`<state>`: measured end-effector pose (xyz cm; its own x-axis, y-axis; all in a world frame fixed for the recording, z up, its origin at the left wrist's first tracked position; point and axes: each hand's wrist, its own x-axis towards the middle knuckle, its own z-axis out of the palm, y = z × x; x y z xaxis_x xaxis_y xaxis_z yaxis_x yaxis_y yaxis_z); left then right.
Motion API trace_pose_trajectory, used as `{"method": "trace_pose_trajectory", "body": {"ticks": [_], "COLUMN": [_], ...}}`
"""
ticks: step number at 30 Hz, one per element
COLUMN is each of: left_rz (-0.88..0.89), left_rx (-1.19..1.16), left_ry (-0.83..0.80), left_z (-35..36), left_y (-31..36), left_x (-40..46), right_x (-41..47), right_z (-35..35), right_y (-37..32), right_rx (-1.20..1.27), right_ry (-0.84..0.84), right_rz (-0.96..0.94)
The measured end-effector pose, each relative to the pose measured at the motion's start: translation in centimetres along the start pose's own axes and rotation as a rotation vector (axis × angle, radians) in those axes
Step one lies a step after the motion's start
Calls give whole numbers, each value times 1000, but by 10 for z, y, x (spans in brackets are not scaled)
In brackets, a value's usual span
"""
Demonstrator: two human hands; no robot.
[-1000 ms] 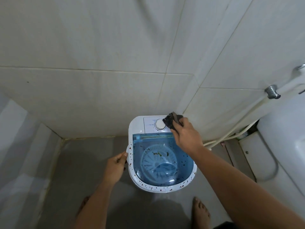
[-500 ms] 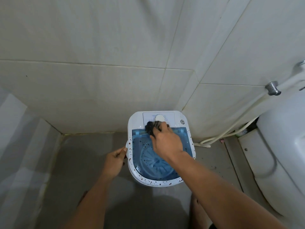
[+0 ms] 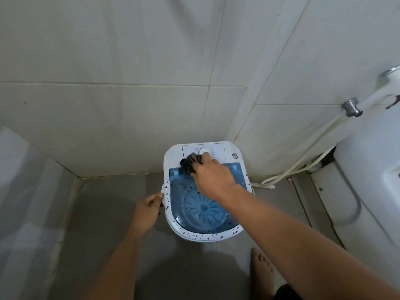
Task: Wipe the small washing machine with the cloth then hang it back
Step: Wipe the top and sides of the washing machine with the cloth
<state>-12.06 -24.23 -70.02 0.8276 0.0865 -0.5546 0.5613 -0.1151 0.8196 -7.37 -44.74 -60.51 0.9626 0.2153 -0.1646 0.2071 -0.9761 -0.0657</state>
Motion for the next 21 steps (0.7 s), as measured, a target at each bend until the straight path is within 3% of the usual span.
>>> {"method": "trace_pose_trajectory", "body": {"ticks": [3,9,15,21], "left_rz": [7,20,17,14], "left_rx": [19,9,20,32], "left_ry": [-5,-14,12,5], "left_z": [-1,1,2,3], "left_y": [1,5,5,8], "left_x": [0,-4,-4,-6], "right_x": [-16,-7,-6,10], "right_z": [-4,-18,3,-1], "right_y": [26,96,46,69], "right_rx": [38,171,184,-1], "right_ry": [-37,31,64,98], "right_rz": [30,469,335,294]}}
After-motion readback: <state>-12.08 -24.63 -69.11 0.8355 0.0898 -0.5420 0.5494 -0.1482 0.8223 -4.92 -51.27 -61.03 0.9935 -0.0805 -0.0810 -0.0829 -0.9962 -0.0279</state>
